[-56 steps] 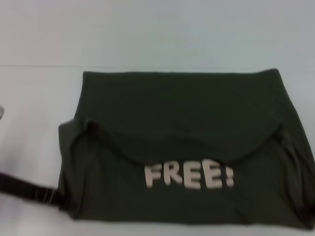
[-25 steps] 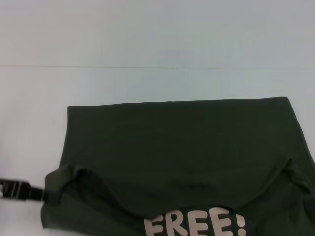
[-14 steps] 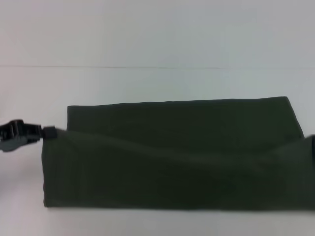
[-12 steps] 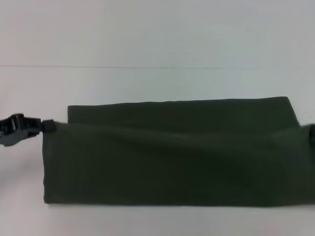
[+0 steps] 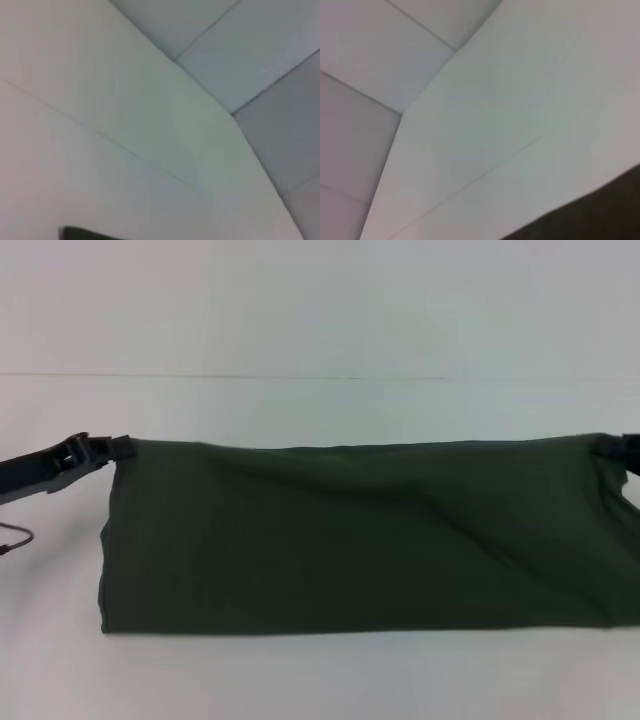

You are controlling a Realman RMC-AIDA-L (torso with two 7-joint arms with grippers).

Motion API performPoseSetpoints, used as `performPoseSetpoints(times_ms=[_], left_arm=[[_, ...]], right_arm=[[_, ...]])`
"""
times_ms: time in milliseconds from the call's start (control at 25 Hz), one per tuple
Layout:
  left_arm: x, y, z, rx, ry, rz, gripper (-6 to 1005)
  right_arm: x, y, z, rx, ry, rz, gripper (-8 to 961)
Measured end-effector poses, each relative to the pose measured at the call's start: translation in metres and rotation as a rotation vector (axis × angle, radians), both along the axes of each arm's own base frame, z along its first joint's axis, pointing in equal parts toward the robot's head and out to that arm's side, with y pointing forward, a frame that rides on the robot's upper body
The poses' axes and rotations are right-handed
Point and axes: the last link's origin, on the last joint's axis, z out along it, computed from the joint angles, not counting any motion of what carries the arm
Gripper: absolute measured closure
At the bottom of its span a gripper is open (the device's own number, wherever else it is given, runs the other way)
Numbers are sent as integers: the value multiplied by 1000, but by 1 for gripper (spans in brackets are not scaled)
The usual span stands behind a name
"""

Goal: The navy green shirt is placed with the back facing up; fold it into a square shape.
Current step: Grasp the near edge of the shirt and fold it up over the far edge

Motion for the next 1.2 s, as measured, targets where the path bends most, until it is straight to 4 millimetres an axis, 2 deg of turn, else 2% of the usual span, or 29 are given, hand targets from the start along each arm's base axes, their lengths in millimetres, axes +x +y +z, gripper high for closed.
performPoseSetpoints(times_ms=[320,720,1000,1200], left_arm=[[1,18,-25,90,110,35,919],[6,34,-41,138,169,70,912],[10,39,-40,195,133,77,906],[13,41,-46,207,142,84,903]], right_arm=[[-8,24,-15,89,-75,-31,921],[-14,35,-39,155,-141,-71,921],[-15,35,-33,223,-71,-75,921],[-15,36,-32,239,-78,-77,921]])
